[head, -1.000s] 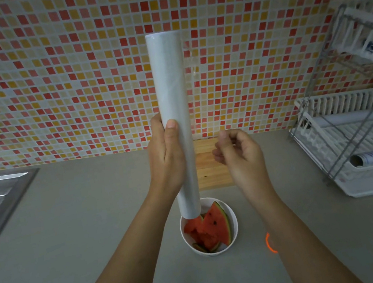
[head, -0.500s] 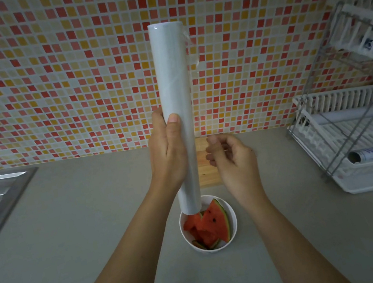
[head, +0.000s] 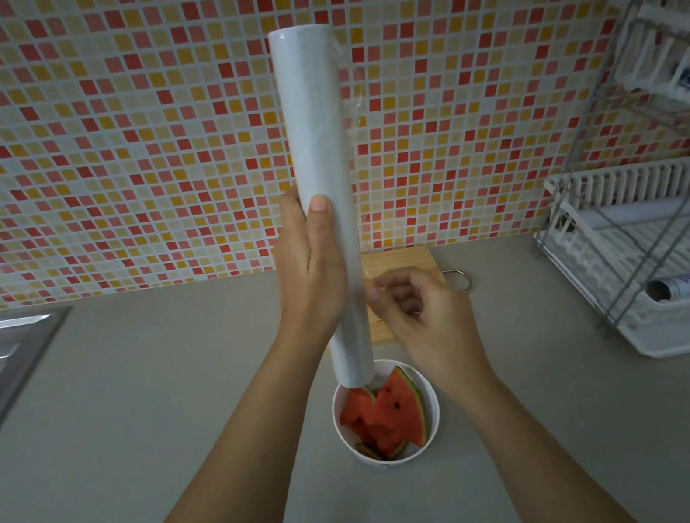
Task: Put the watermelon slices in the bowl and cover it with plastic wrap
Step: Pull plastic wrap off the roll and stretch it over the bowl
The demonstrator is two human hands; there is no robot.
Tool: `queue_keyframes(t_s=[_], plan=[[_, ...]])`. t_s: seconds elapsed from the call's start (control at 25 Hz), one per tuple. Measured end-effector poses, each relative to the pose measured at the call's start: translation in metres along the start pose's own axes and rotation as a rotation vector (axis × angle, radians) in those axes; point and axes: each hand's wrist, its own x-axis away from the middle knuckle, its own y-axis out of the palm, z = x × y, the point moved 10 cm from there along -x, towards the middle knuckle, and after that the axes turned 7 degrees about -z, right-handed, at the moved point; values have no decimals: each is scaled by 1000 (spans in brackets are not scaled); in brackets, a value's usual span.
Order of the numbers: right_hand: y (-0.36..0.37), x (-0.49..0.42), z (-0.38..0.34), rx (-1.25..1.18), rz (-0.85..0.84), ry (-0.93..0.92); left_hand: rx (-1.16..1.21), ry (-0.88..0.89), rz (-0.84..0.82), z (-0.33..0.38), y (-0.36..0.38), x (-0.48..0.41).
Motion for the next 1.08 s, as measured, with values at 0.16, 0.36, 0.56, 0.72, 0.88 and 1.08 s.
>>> queue_keyframes(t_s=[0.16, 0.36, 0.56, 0.72, 0.88, 1.08], plan=[[4, -4, 4, 41, -50, -1, -8, 5, -1, 3, -3, -5], [-5, -2, 1, 91, 23, -58, 16, -2, 23, 5, -3, -9], [4, 2, 7, 61, -26, -38, 22, 32, 27, 12, -5, -15], [-6, 3, 16, 44, 35, -30, 10, 14, 31, 10, -6, -18], [8, 8, 27, 44, -44, 1, 0, 16, 23, 9, -2, -20], [1, 4, 39, 99, -43, -13, -6, 0, 30, 8, 0, -25]])
